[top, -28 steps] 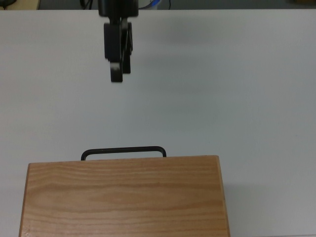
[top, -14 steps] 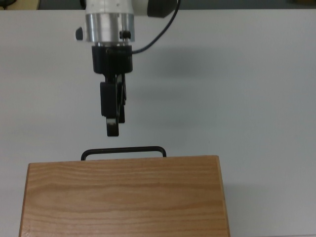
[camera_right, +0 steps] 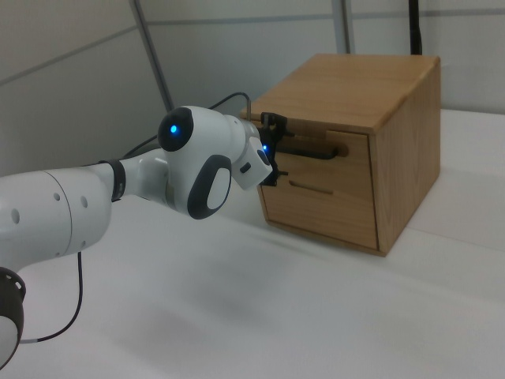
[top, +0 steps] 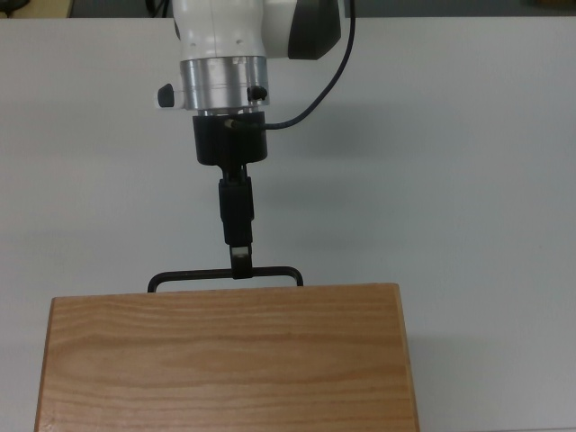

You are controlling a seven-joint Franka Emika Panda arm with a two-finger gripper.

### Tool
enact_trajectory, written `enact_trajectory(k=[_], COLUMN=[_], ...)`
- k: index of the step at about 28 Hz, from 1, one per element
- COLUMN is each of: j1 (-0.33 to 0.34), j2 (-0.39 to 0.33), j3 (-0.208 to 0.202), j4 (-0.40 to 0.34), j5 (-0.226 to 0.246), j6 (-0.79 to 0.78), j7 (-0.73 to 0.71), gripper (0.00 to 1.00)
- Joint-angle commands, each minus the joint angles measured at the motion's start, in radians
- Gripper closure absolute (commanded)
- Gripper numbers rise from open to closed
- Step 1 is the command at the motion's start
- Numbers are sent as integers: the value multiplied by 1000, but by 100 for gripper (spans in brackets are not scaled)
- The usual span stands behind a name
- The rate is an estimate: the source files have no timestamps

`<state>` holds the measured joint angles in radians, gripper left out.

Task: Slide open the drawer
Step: 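Reach the gripper to the black handle of the upper drawer and grasp it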

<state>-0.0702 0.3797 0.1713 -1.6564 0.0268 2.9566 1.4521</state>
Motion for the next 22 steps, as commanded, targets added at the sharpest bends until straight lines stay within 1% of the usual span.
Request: enact_trajectory(k=[1, 3, 4, 9, 15, 19, 22], j1=[3, 1, 0, -2, -2, -10, -13], j2=[16, 15, 15, 13, 5, -1, -16], j3=[2, 2, 1, 1, 2, 2, 1], j4=[20, 20, 20, 20, 20, 18, 17], j5=[-8, -8, -10, -15, -42, -42, -42], j6=[4, 4, 4, 1, -1, -4, -63], j7=[-42, -42, -44, -45, -45, -45, -45], gripper=[54, 67, 77, 100, 100, 100, 100])
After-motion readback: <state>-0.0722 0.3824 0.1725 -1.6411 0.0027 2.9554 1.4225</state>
